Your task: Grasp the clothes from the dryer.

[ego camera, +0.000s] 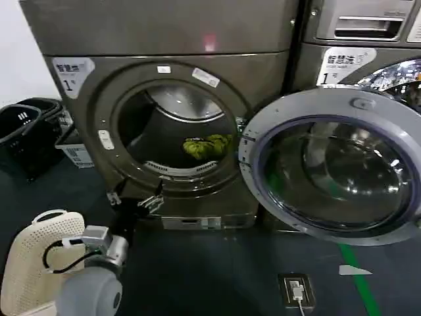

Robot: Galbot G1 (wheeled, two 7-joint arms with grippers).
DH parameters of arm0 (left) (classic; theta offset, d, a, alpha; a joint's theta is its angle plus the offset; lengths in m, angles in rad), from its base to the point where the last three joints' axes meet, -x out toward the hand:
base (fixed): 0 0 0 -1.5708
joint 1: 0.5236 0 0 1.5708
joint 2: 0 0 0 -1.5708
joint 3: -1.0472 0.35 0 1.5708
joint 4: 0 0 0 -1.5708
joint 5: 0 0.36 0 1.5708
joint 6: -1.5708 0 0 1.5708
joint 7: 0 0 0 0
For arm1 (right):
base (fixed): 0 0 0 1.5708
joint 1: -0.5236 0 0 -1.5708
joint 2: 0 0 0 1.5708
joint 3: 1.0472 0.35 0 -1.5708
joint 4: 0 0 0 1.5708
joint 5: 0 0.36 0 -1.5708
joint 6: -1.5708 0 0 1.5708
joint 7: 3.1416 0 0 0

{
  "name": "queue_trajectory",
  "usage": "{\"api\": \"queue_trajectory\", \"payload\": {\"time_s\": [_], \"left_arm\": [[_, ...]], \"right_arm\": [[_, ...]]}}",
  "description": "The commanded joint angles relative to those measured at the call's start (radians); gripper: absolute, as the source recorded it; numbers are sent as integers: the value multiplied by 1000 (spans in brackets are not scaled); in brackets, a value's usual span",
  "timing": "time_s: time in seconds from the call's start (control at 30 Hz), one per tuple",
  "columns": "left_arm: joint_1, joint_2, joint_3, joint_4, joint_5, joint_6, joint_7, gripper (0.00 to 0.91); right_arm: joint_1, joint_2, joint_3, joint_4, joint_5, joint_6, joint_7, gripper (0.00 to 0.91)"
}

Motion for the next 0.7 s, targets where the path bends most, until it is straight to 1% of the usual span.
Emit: {"api": "queue_trajectory", "payload": {"time_s": [0.03, 0.37, 0.7], "left_arm": [[-1, 0, 0, 0, 0, 0, 0, 907], [0, -2, -1, 1, 2, 0, -2, 907], [-1, -2, -2, 0, 2, -1, -1, 907]], "right_arm": [[0, -1, 0, -1, 1, 2, 0, 907], [-5, 3, -2, 5, -1, -7, -5, 907], [-1, 4, -3, 4, 5, 7, -3, 907]]}}
